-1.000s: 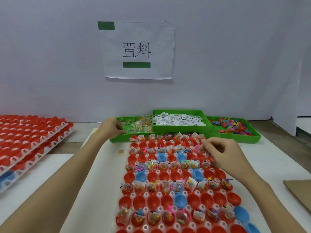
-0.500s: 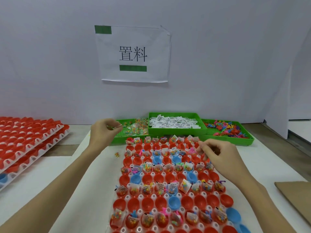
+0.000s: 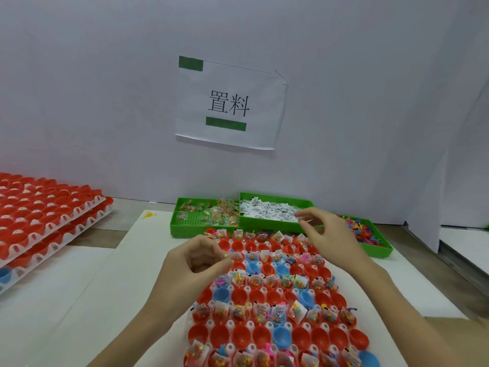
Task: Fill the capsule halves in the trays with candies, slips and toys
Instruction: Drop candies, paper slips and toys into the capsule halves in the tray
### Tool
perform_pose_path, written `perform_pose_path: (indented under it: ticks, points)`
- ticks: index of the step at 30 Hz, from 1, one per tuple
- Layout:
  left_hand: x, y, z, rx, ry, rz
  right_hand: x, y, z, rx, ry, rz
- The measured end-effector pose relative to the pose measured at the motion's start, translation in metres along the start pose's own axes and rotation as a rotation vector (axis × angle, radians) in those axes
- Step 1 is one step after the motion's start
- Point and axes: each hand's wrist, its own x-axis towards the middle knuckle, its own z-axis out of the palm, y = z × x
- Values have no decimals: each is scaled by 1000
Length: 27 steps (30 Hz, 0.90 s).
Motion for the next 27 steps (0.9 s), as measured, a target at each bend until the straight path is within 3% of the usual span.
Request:
perform_pose_path:
  ticks: [9, 19, 27]
  points:
    - [-7, -11, -1, 109, 97, 122, 93, 21, 43, -422, -516, 112]
    - [-8, -11, 1, 148, 91, 128, 106, 28, 41, -307, -333, 126]
    - [-6, -9, -4, 171, 111, 107, 94, 38, 51, -155, -16, 148]
